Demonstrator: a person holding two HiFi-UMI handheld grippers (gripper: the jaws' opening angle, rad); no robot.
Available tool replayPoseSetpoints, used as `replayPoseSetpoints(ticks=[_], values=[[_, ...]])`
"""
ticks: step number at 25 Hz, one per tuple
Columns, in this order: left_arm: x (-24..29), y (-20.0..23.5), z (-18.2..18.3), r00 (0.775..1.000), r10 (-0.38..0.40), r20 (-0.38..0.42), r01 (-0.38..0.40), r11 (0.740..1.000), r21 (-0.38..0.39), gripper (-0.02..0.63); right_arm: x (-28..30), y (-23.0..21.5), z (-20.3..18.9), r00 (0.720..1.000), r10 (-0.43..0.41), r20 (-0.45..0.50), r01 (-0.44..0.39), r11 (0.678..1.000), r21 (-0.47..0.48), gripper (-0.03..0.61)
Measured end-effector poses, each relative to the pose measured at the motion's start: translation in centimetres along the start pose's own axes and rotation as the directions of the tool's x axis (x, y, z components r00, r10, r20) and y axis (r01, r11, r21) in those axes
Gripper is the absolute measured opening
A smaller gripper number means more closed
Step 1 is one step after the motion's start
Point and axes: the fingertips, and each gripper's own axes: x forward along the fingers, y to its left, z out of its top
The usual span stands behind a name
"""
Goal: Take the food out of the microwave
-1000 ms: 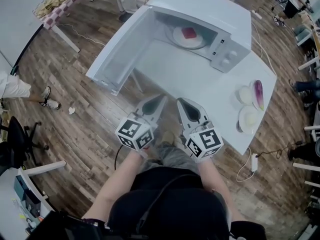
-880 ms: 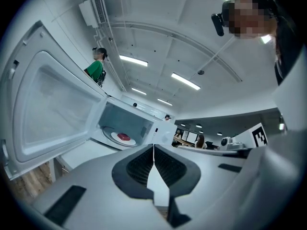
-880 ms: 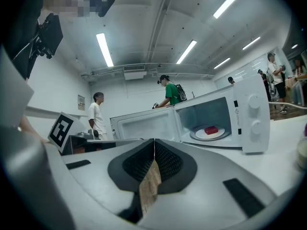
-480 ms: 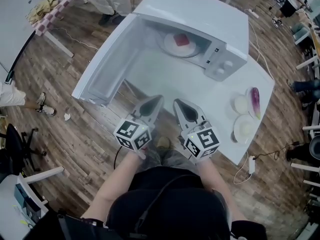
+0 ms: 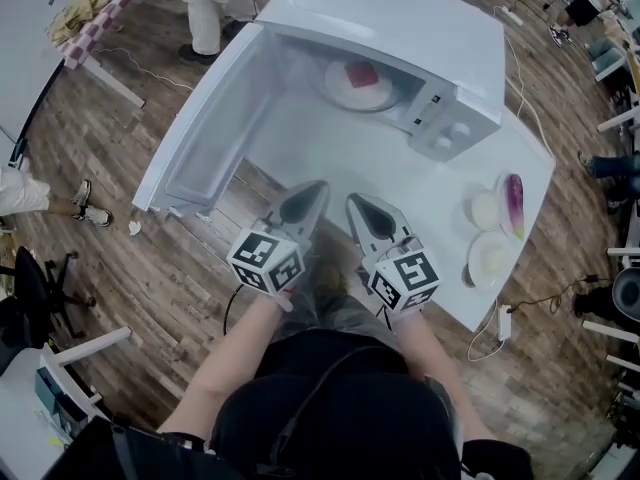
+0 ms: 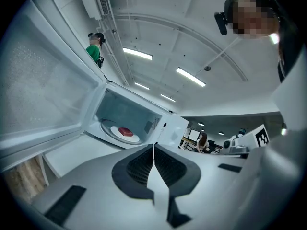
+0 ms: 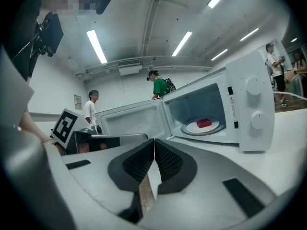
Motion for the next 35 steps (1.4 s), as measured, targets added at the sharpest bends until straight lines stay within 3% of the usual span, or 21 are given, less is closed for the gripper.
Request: replayPoseSetpoints(ticks=[10,17,24,27,29,35], values=[[4.3,2.3,1.0,0.999,-0.033,-0.032,0.032,0.999,-0.034,0.016,2.7,-4.4,0.5,0.995,-0.099,-0.029,0.1,0.994,0.044,0.02],[7.0,4.7,1.2,0.997,-0.043,-0.069,0.04,0.998,-0.043,0.015,5.1,-7.7,0.0,0.976,-0.198,-0.092,0.206,0.975,0.082,0.02],[9.2,6.4,1.1,0.994,-0.055,-0.097,0.049,0.997,-0.065,0.016,7.4,-10.4,-0.1,0.961,-0.246,-0.127,0.262,0.957,0.123,0.021],[9.7,7.3,0.9,0.992,-0.051,-0.117,0.042,0.996,-0.076,0.016,8.7,-11.1,0.1,0.952,-0.265,-0.154,0.277,0.959,0.061,0.031],[10.1,7.9,0.6,0.99,-0.047,-0.133,0.036,0.996,-0.08,0.017,9.6,-11.9,0.2,0.946,-0.283,-0.16,0.292,0.956,0.036,0.083],[11.4,10.4,0.1,0.982,0.012,-0.187,-0.02,0.999,-0.044,0.017,10.8,-15.1,0.1,0.906,-0.39,-0.162,0.416,0.889,0.19,0.127]])
